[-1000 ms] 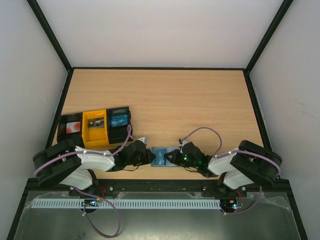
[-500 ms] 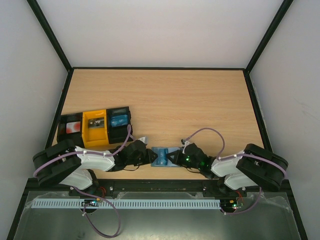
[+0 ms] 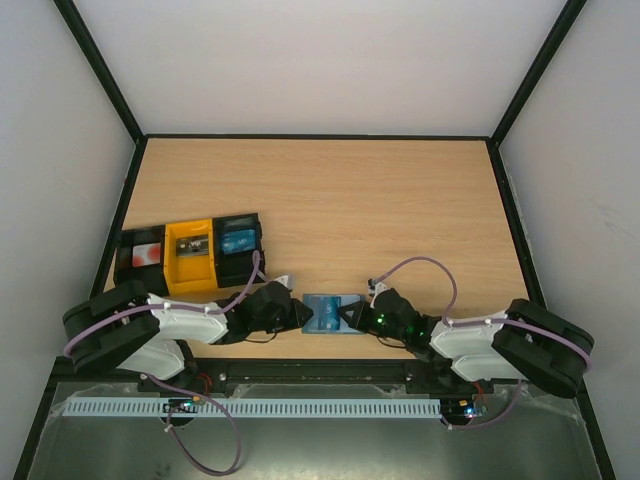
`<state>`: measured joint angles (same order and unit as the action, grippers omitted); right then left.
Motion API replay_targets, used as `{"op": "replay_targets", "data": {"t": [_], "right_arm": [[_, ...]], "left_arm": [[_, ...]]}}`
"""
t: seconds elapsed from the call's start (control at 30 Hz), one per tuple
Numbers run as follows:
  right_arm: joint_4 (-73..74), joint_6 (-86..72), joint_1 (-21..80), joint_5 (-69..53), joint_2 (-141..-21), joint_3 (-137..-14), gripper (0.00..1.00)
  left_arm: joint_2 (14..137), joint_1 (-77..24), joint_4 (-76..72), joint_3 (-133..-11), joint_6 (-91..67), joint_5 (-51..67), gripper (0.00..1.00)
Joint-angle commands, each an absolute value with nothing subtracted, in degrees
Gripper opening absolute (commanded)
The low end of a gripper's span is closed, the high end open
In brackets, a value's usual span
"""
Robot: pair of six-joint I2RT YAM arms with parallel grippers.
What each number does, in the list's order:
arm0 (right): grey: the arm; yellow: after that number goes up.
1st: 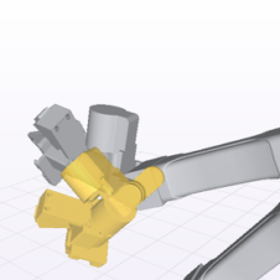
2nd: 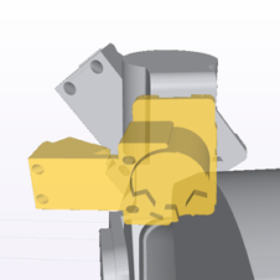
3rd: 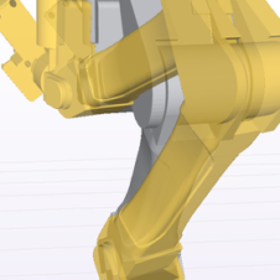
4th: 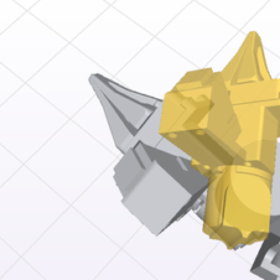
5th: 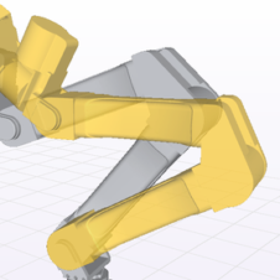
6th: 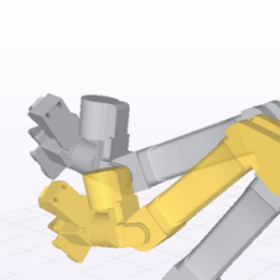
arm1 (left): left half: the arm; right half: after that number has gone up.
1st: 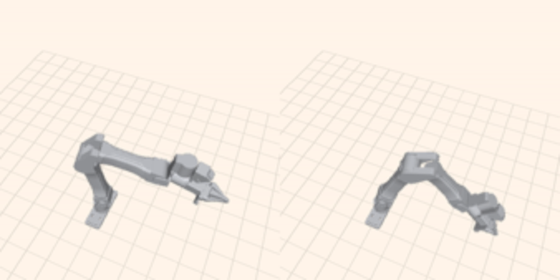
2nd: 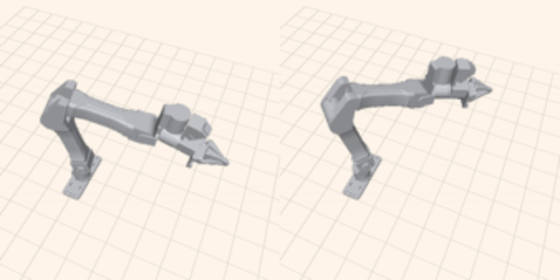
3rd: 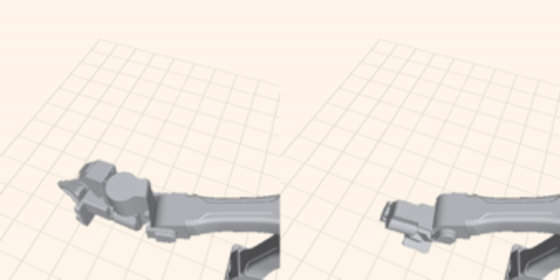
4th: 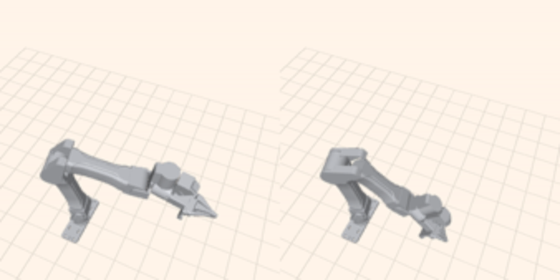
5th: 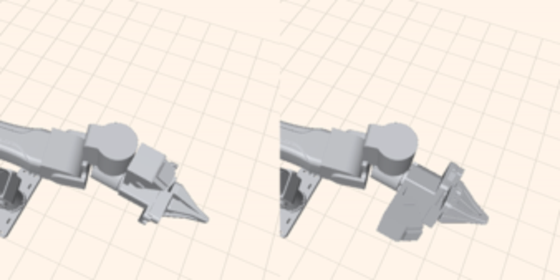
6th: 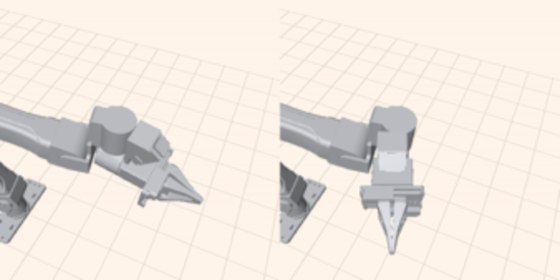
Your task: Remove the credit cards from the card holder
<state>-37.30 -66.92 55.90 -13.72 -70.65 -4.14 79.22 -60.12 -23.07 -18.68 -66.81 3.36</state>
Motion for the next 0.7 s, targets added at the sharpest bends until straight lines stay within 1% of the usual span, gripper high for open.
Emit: {"op": "replay_targets", "data": {"t": [0.0, 0.17, 0.37, 0.57, 0.67], "right_arm": [[-34.32, -65.47, 56.18, -11.74, -68.38, -3.14, 0.02], [-33.63, -66.01, 56.17, -12.19, -66.73, -2.9, 0.02], [-29.61, -66.92, 56.17, -8.78, -63.32, -2.31, 0.02], [-28.56, -66.92, 56.19, -8.61, -58.9, -1.35, 0.02], [-27.07, -66.82, 56.24, -8.0, -55.68, -0.95, 0.02]], "left_arm": [[78.93, -60.48, -18.0, -17.6, -67.15, 3.37, 0.19], [77.0, -60.5, -16.18, -18.8, -67.09, 3.22, 0.2], [72.75, -60.5, -11.98, -21.8, -66.49, 1.75, 0.28], [72.53, -60.51, -13.16, -23.5, -65.13, 2.53, 0.29], [72.57, -60.47, -15.96, -23.15, -65.06, 3.79, 0.33]]}}
